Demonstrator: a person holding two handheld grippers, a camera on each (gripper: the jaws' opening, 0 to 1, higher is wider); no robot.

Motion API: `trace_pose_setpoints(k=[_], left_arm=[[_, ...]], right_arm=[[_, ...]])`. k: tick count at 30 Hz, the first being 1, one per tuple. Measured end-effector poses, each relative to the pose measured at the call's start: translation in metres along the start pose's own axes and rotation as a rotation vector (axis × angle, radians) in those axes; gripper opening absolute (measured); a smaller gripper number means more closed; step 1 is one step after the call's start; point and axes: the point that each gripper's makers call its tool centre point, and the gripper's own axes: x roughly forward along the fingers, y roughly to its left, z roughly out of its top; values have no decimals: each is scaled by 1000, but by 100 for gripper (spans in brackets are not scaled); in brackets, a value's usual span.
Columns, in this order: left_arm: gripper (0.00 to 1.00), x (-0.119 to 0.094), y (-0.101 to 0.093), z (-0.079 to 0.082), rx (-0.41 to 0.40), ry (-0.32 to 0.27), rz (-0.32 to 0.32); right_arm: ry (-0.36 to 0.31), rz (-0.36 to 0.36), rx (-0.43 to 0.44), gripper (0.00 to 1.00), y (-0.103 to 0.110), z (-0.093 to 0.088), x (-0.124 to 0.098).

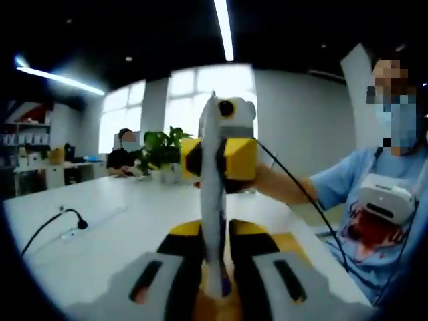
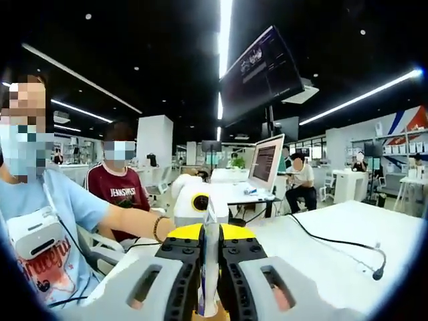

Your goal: Pick up the toothpaste unscrew the cap squeeze it onto the small board screw the cap back on and return it to the table

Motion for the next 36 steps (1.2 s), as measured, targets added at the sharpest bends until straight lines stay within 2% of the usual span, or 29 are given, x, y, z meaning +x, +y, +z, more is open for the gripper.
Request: trace_pose_setpoints(k=[1,4,8,13,15,16,20,27,31,33,36], left_arm=[[20,-1,3,-1,4,12,9],[13,-3,10,-2,2,28,19],[11,-5,22,1,-12,1,28],[8,-3,32,0,-10,2,31],[7,-2,35,-2,-9,-1,33],[6,-1,32,-4,-37,-4,15],[4,-1,40,-8,-23,-10,28],[2,0,42,-13,-48,1,39],[5,0,41,-11,-36,-27,42],[5,-1,36,-7,-67,-53,10],[6,-2,38,-7,-52,-51,10]], right_arm=[[-1,0,3,6,-3,0,2],[-21,6,20,6,-8,3,5],[-19,3,8,6,-14,4,8],[-18,-3,18,6,-25,1,8],[-18,-5,-8,6,-27,0,9],[-13,-4,-16,6,-27,-2,9],[-16,-7,-21,6,-31,-6,10],[-49,0,8,7,-39,-8,10],[-58,6,4,6,-42,-4,11],[-71,18,21,6,-40,-2,12],[-73,25,26,6,-37,-1,12]])
